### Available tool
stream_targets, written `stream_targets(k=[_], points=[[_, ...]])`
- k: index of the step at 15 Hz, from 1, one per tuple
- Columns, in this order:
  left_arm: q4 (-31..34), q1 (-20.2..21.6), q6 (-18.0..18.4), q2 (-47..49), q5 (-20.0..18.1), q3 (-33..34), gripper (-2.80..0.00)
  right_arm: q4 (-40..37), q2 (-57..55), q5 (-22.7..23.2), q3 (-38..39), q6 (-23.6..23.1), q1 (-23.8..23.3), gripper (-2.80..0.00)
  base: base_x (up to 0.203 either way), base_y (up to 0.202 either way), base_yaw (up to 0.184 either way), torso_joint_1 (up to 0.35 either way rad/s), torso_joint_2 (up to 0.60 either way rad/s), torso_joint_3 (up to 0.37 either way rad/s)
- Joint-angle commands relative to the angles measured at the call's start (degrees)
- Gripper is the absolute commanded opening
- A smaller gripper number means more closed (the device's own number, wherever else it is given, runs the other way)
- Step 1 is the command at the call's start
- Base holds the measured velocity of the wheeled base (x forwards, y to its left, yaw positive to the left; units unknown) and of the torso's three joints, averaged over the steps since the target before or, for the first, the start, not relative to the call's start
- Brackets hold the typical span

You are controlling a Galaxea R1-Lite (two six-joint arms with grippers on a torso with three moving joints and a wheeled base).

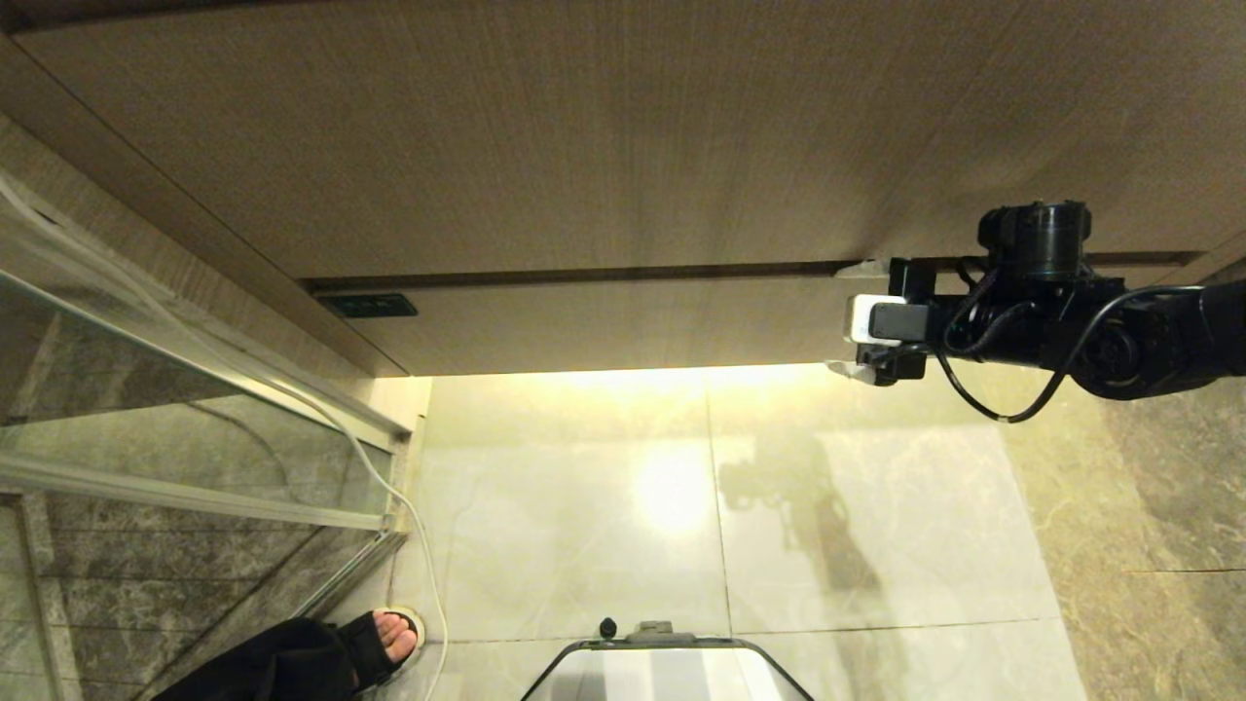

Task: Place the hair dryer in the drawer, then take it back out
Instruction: Pull open the drawer

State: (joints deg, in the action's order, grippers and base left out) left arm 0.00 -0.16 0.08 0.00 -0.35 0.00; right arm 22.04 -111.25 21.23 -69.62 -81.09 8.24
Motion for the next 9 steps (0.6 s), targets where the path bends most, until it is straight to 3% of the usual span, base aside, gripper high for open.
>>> stream_targets(k=[1,6,9], points=[[0.0,-0.02,0.01,0.0,0.0,0.06,-2.8,0.51,-0.34,0.06,-0.58,-0.44,-0.36,0.0,0.0,0.0,0.0,0.0,0.0,0.0],[0.0,0.04,0.01,0.0,0.0,0.09,-2.8,6.01,-3.01,0.16,-1.67,0.71,-0.57,0.0,0.0,0.0,0.0,0.0,0.0,0.0],[0.0,0.06,0.01,0.0,0.0,0.09,-2.8,5.32,-4.58,-0.11,-2.97,0.68,-0.94,0.0,0.0,0.0,0.0,0.0,0.0,0.0]])
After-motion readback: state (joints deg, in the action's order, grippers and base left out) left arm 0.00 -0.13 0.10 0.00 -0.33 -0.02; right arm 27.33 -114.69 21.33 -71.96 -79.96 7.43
